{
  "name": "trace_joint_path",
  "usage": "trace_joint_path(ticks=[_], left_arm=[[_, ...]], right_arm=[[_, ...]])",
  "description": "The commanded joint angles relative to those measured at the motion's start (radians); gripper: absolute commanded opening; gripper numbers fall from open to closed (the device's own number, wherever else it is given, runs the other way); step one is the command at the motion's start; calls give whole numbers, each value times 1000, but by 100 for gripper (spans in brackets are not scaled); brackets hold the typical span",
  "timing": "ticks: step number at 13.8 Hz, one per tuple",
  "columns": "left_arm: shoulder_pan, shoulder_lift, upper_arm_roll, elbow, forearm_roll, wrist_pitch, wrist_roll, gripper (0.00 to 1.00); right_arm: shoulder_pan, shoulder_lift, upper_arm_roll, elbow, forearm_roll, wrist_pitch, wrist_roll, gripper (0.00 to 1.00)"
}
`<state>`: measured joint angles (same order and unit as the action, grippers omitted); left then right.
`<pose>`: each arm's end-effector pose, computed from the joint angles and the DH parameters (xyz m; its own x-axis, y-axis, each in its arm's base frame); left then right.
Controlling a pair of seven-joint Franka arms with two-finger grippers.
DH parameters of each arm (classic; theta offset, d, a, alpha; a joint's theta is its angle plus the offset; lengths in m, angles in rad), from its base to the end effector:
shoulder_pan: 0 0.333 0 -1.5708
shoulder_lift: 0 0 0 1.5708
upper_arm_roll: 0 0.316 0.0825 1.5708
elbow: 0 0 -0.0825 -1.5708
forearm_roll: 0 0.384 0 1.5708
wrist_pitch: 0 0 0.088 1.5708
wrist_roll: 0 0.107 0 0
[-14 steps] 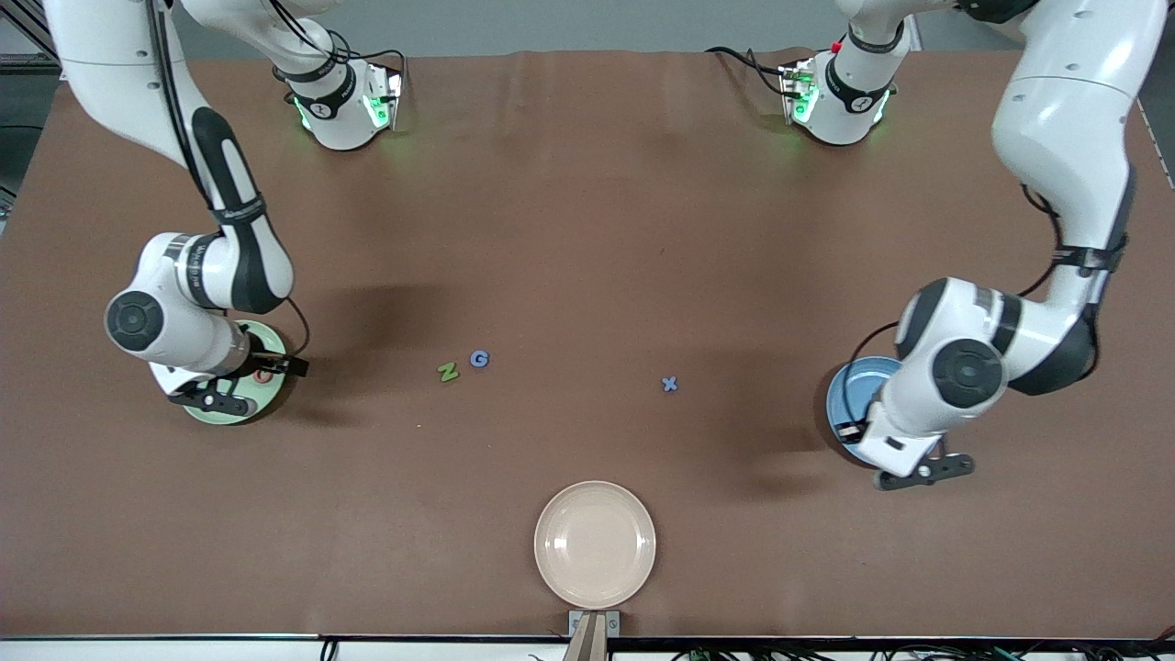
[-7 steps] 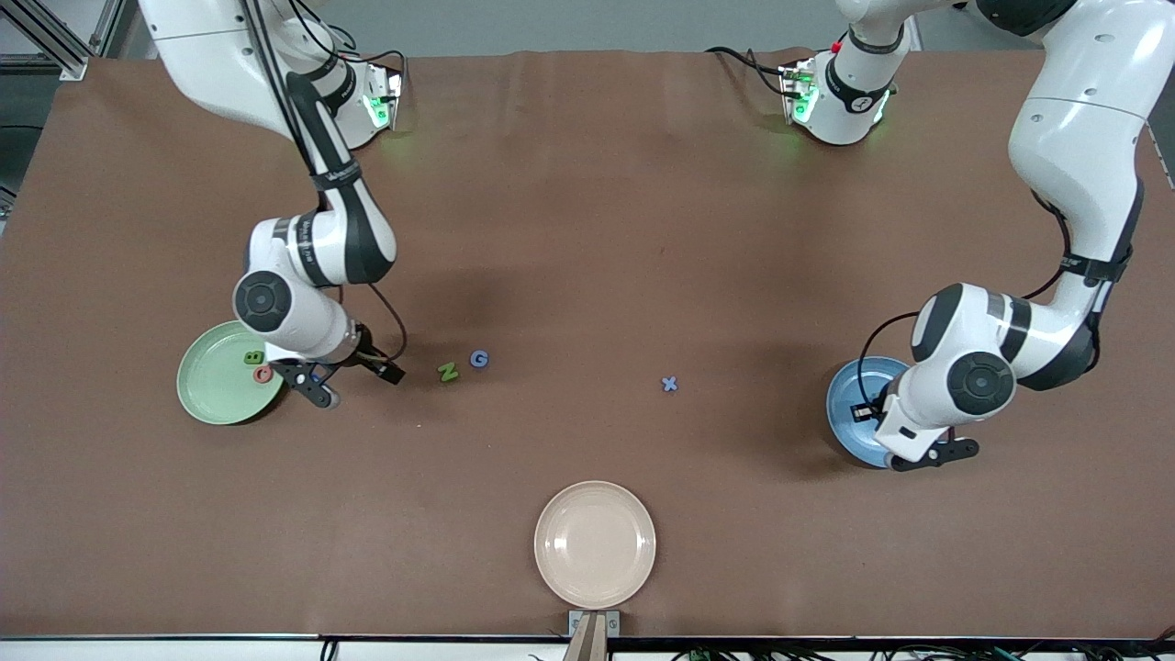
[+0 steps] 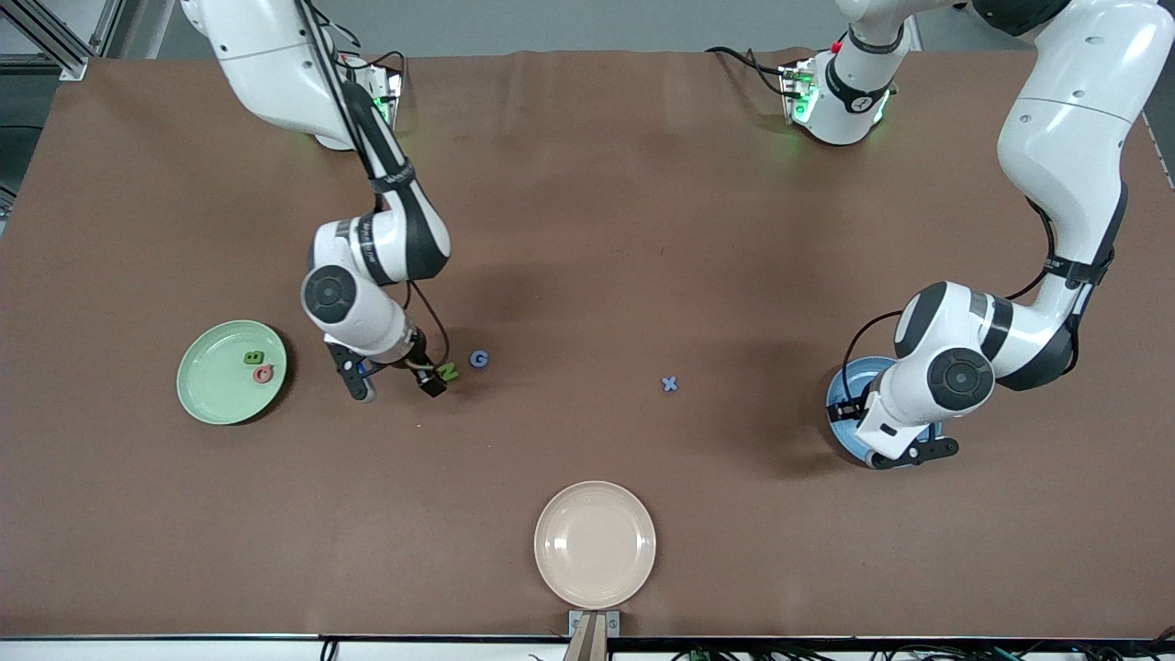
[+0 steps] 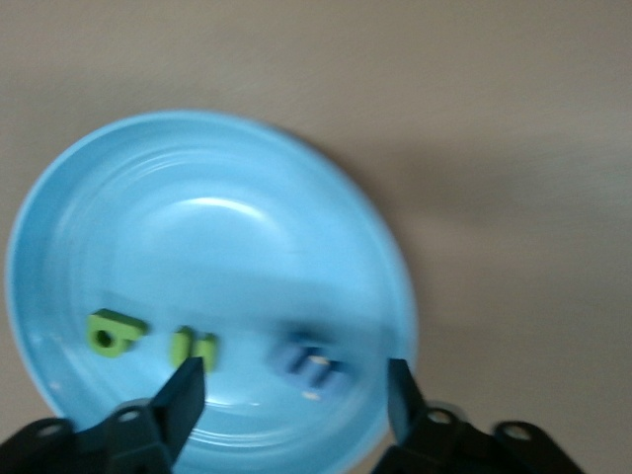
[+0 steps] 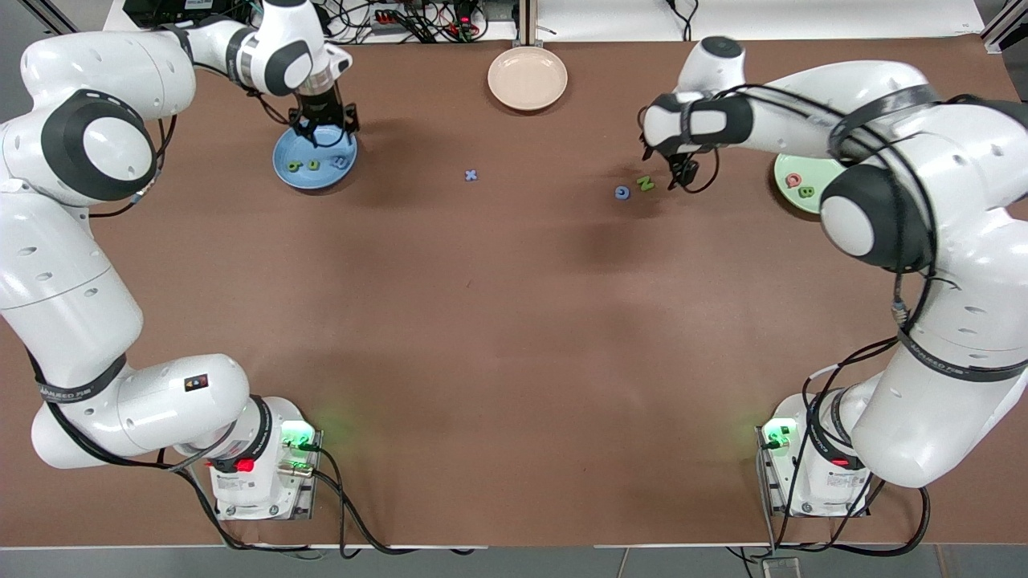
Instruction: Sort upper and lower case letters into plates
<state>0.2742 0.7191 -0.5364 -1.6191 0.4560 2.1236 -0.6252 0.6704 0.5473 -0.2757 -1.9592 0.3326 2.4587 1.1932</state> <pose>0.6699 -0.1119 0.2380 0.9787 0.1947 -0.0656 0.1903 -0.9794 -0.0679 0.5655 0.2405 0.2004 0.5204 -0.8514 -0.0653 -0.8534 -0.5213 -0.0042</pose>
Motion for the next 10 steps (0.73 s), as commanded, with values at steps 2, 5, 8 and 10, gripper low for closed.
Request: trace_joint_path(ticks=[2,5,8,10], left_arm=[[-70,-7,-46,65,-83,-13,-144,100],[-214,37,-37,97,-80,2,-315,100],[-312,97,-11,136,-77,65,-416,97],[-396,111,54,137,-80,116,-503,94]], right_arm=[[38,49,-17,39,10,-3,40,96],[38,54,-19,39,8,-3,39,79],[38,63,-19,40,-29,-7,40,68],[38,72,-17,46,-29,-6,40,66]])
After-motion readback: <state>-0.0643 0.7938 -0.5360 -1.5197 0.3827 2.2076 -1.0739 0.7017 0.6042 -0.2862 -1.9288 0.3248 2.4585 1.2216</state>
